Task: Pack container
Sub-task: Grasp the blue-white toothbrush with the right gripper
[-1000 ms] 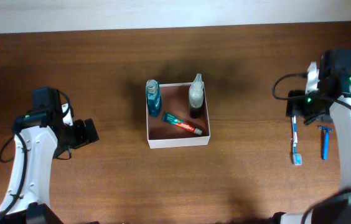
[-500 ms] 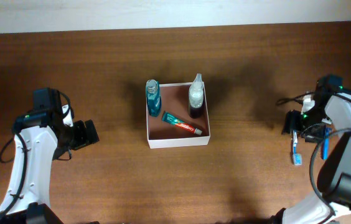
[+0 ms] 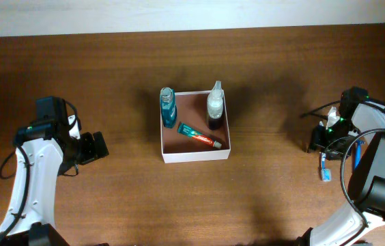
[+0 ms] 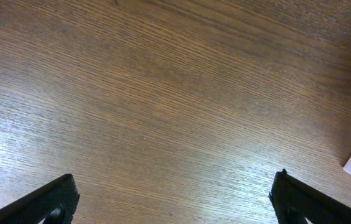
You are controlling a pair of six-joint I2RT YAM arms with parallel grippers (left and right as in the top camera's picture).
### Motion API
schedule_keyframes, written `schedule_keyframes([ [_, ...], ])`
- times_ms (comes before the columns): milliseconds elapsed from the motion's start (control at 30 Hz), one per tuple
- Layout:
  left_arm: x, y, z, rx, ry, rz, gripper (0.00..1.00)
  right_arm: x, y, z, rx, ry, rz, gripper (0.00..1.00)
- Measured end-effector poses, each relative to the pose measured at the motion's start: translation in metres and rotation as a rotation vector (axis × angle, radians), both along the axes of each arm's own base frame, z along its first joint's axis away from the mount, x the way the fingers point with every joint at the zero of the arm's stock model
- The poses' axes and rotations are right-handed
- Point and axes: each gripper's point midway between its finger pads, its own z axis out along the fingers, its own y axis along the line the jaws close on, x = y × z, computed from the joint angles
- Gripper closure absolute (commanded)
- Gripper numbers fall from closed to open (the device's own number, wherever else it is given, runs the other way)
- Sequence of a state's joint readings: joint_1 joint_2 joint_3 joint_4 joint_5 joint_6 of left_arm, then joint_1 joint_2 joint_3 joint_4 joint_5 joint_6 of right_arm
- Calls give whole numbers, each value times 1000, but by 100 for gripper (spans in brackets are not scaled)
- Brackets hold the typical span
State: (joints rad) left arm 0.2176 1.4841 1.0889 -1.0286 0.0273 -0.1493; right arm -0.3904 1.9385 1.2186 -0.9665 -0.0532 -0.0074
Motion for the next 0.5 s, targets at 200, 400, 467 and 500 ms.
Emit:
schedule_keyframes([
  [200, -1, 0, 0, -1, 3, 0, 1, -1, -1, -1, -5, 5, -6, 72],
  [400, -1, 0, 0, -1, 3, 0, 1, -2, -1, -1, -6, 5, -2, 85],
  [467, -1, 0, 0, -1, 3, 0, 1, -2, -1, -1, -5, 5, -2, 88],
  [500, -1, 0, 0, -1, 3, 0, 1, -1, -1, -1, -5, 5, -3, 90],
])
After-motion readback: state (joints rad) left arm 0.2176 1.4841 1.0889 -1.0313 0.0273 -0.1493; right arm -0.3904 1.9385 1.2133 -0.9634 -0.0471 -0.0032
